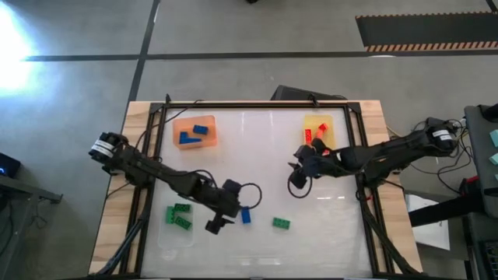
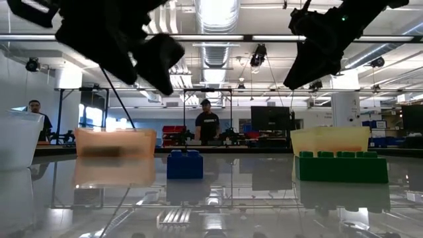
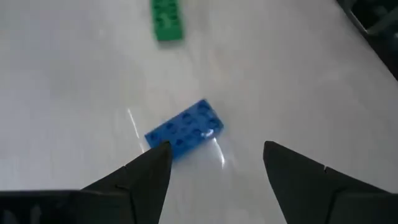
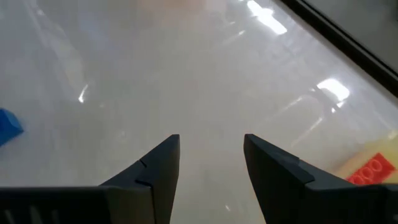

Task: Sort & place blocks by color
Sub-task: Put the blue game piece into the orange bin

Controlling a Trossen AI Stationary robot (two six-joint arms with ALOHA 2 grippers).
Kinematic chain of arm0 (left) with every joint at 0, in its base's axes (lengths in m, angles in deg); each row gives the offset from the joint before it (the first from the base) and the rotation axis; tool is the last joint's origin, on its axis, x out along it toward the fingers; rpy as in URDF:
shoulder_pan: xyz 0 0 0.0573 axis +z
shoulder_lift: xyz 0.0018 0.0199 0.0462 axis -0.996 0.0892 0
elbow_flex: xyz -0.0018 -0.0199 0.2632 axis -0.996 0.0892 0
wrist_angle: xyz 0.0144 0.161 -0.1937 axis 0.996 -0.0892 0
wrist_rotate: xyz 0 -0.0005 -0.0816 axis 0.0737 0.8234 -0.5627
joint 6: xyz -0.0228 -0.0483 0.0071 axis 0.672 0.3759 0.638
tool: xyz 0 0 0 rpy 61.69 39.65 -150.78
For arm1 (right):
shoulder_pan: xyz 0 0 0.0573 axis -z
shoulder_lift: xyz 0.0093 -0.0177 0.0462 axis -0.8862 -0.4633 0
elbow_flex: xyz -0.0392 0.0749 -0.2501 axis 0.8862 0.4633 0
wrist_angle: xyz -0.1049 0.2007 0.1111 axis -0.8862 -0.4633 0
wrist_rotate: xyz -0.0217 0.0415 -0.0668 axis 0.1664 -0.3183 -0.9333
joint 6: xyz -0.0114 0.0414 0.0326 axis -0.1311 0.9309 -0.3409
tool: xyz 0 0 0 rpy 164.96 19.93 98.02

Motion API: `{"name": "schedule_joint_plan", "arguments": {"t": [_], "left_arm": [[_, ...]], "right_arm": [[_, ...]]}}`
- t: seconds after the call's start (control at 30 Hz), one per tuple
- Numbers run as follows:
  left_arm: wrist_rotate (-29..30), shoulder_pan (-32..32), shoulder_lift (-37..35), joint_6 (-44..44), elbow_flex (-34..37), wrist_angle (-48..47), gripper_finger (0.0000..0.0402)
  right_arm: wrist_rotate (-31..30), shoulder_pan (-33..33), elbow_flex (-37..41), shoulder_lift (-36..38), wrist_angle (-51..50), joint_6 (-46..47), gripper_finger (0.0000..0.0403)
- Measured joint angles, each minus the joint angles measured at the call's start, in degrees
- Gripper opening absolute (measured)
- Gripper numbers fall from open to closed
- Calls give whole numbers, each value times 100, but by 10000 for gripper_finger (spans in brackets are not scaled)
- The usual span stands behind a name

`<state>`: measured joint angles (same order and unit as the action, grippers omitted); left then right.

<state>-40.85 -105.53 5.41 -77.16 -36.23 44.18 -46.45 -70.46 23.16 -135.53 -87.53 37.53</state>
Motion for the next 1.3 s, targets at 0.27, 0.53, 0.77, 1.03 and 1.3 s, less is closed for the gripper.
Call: {"name": "schedule_joint_plan", "arguments": {"t": [0.27, 0.53, 0.77, 1.03, 1.3], "left_arm": [[-313, 222, 540, -1384, -915, -788, 237], [-411, 269, 1428, -2378, -1438, -906, 237], [-409, 314, 1821, -2803, -1560, -975, 237], [-416, 445, 1891, -2934, -1484, -660, 237], [-612, 501, 1891, -3002, -1338, -469, 237]], "right_arm": [[-46, -119, 7, -123, 149, 1, 168], [-45, -119, 15, -127, 118, -50, 167], [-46, -119, 28, -127, 116, -76, 167], [-46, -119, 44, -127, 117, -89, 166], [-45, -119, 76, -127, 112, -90, 166]]}}
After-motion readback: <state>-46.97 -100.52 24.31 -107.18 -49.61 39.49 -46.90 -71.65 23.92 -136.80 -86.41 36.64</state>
